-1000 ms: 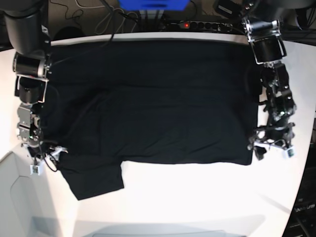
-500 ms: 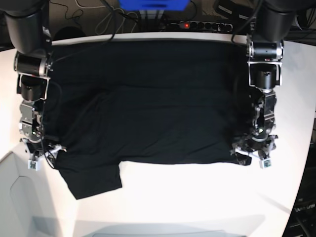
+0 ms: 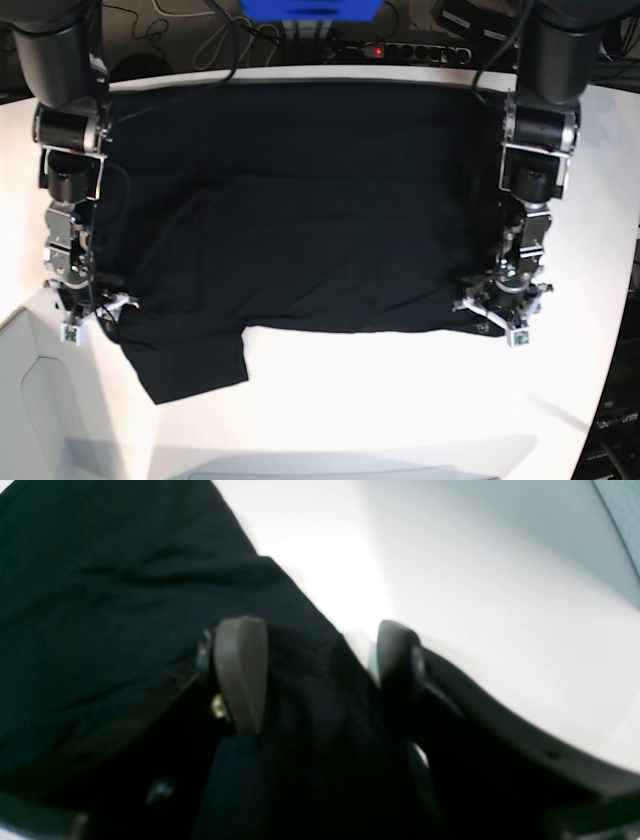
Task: Fold the T-shirt properly
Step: 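Release the edge and reach both grippers to the shirt's hem corners, then grasp the hem corners and fold them over toward the shoulder edge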
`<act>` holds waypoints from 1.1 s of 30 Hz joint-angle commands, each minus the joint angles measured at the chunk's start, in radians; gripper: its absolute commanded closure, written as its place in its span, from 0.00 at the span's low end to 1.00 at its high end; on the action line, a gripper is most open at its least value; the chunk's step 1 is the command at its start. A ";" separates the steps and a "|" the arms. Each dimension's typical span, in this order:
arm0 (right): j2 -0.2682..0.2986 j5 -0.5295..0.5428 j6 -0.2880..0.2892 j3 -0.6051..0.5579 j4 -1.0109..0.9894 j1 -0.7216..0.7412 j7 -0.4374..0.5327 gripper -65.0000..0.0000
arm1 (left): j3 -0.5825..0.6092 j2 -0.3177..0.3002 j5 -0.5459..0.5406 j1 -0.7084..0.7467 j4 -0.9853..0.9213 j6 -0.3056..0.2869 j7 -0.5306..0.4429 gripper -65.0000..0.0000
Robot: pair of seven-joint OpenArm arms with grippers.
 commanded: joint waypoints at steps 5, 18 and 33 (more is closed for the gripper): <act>-0.002 -0.003 0.003 0.000 0.000 0.010 -0.057 0.62 | 0.000 -0.006 0.013 -0.014 0.000 -0.001 0.028 0.73; 0.006 -0.001 0.003 0.000 0.010 0.011 -0.061 1.00 | -0.003 -0.015 0.003 0.029 0.060 0.002 0.035 1.00; 0.040 0.003 0.003 0.032 0.612 -0.266 -0.146 1.00 | -0.301 -0.021 0.005 0.275 0.657 0.000 0.327 1.00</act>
